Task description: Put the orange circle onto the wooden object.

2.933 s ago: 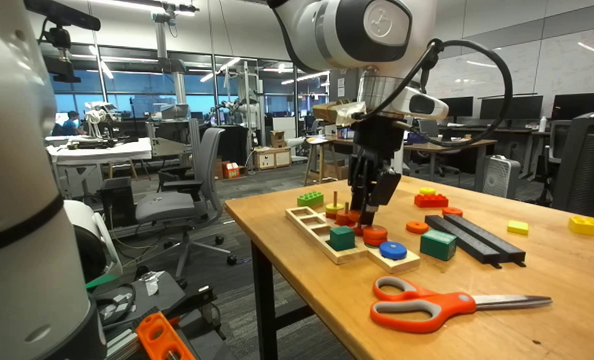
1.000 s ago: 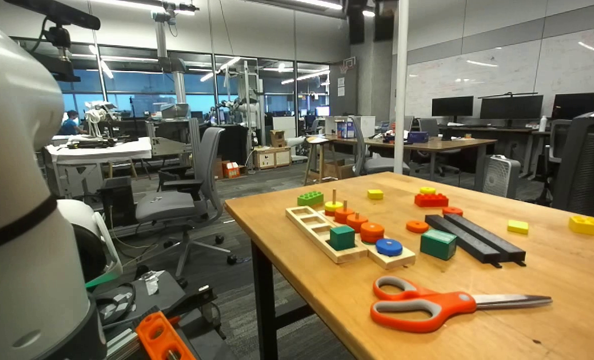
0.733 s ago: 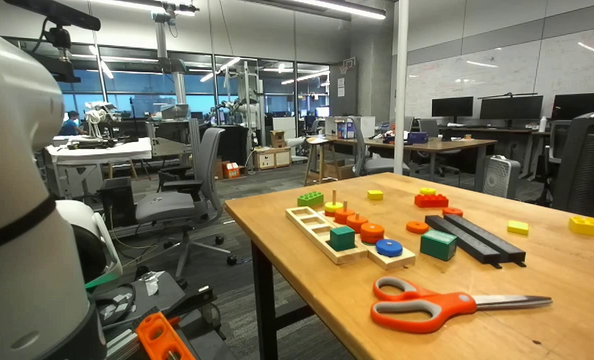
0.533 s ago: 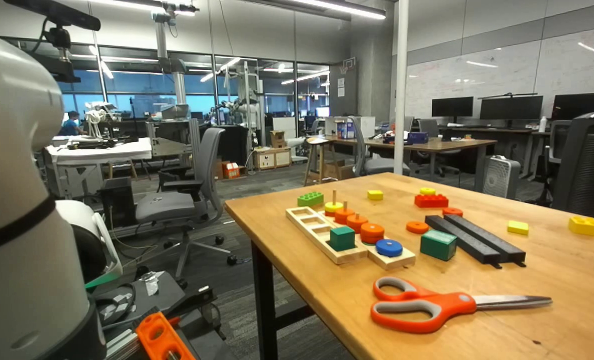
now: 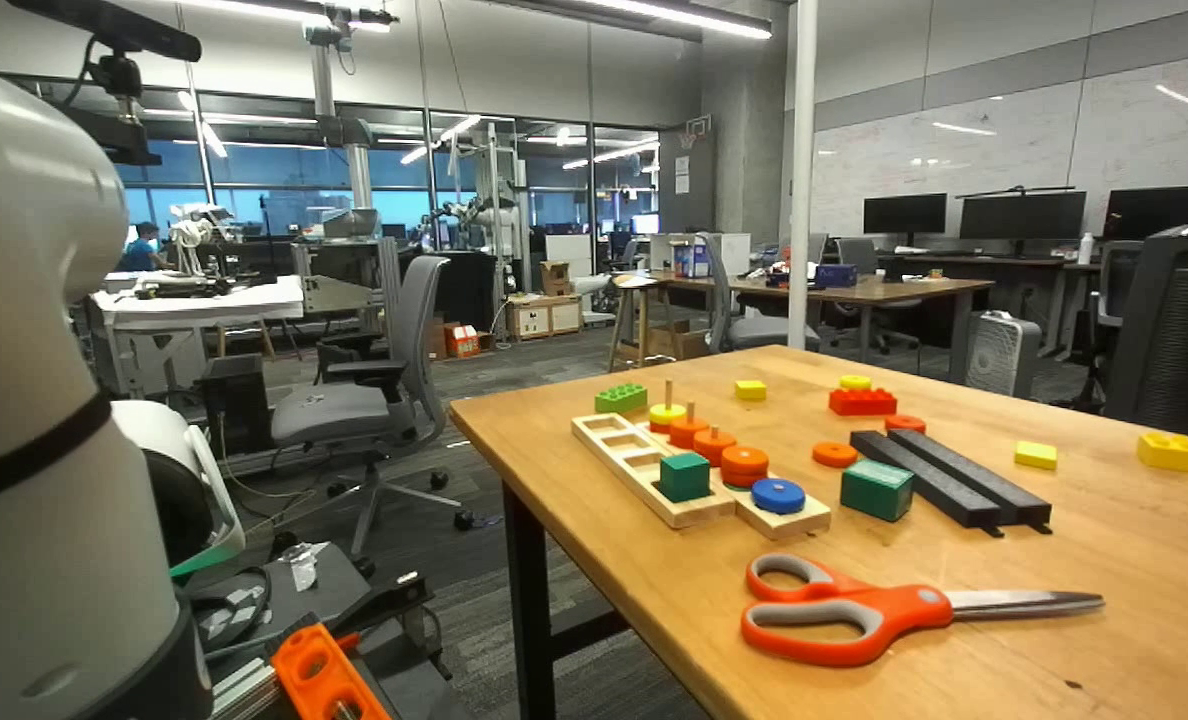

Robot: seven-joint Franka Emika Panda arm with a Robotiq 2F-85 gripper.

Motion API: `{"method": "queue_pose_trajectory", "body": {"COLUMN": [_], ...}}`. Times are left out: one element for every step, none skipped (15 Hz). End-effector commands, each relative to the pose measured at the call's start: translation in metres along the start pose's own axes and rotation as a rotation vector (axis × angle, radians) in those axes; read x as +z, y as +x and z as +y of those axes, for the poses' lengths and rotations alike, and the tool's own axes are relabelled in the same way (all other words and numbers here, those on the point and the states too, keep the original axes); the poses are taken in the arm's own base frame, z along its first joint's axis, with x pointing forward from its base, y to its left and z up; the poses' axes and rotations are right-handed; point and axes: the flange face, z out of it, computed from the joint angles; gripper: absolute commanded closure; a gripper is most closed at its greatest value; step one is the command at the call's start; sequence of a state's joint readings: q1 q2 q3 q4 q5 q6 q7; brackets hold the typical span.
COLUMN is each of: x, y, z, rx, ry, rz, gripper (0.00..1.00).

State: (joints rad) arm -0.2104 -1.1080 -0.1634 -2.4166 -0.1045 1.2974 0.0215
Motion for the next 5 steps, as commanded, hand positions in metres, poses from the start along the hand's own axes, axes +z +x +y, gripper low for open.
{"method": "queue_pose_trajectory", "body": {"x": [0.0052, 0.0102, 0.0120, 0.0121, 0.0121], "y": [0.0028, 0.0042, 0.0047, 0.0048, 0.0048], "z": [0.0000, -0.0003, -0.0003, 0.0000, 0.0004], "rx": [0.007, 0.008, 0.008, 0.008, 0.009], "ry": [-0.020, -0.024, -0.024, -0.023, -0.022], "rz": [0.004, -0.003, -0.008, -0.008, -0.008], "gripper": [0.00, 0.00, 0.00, 0.00, 0.00]}}
